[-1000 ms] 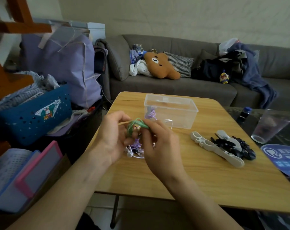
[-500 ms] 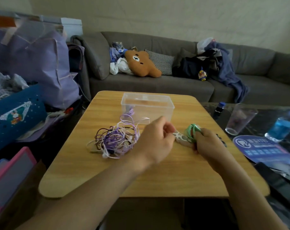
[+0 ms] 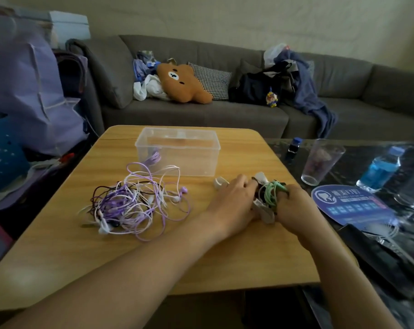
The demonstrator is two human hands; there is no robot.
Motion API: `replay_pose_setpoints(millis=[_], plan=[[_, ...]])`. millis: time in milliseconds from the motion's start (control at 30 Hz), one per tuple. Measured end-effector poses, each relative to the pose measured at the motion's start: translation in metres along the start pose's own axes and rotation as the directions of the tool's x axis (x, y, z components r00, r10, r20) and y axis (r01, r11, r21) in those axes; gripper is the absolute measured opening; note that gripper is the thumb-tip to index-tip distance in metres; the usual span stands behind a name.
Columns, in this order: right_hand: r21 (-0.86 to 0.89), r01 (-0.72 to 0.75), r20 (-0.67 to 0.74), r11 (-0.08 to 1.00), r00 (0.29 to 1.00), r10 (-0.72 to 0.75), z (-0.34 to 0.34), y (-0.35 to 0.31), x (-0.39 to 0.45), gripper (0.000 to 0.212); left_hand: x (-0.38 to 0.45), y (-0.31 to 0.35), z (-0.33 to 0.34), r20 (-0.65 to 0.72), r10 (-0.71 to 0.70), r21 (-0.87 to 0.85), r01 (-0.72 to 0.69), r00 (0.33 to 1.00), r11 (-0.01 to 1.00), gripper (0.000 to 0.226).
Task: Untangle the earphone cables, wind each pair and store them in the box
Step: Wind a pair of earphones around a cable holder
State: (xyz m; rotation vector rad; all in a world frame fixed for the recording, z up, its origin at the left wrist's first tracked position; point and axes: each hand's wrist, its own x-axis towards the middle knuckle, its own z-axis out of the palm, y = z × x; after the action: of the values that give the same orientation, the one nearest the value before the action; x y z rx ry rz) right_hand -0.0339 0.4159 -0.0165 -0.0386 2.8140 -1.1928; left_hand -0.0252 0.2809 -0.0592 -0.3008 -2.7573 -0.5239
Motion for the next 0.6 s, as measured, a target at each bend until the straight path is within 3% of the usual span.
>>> replay_pose_setpoints(millis=[100, 200, 267, 433, 600], plan=[[0.064, 0.02, 0.007, 0.998, 1.0, -0.021, 0.003, -0.005, -0.002, 0.016, -0.005, -0.007, 0.001, -0.095, -0.091, -0.146, 0.076, 0.991, 0.986, 0.067], [0.105, 0.05, -0.006, 0.993, 0.999, -0.05, 0.004, -0.012, -0.006, 0.016, -0.009, -0.016, -0.004, -0.25, -0.019, -0.046, 0.008, 0.968, 0.999, 0.073], [0.142, 0.098, -0.027, 0.985, 0.995, -0.096, 0.004, -0.016, -0.011, 0.017, -0.009, -0.022, -0.007, -0.252, 0.063, 0.043, -0.054, 0.966, 0.998, 0.077], [0.395, 0.103, -0.043, 0.913, 0.995, -0.094, 0.005, -0.025, -0.015, 0.022, -0.011, -0.032, -0.006, -0.263, 0.15, 0.06, -0.139, 0.953, 0.989, 0.042], [0.547, 0.056, -0.127, 0.835, 0.992, 0.016, 0.002, -0.023, -0.005, 0.025, -0.014, -0.03, -0.024, -0.341, 0.061, -0.139, -0.114, 0.938, 0.984, 0.04]])
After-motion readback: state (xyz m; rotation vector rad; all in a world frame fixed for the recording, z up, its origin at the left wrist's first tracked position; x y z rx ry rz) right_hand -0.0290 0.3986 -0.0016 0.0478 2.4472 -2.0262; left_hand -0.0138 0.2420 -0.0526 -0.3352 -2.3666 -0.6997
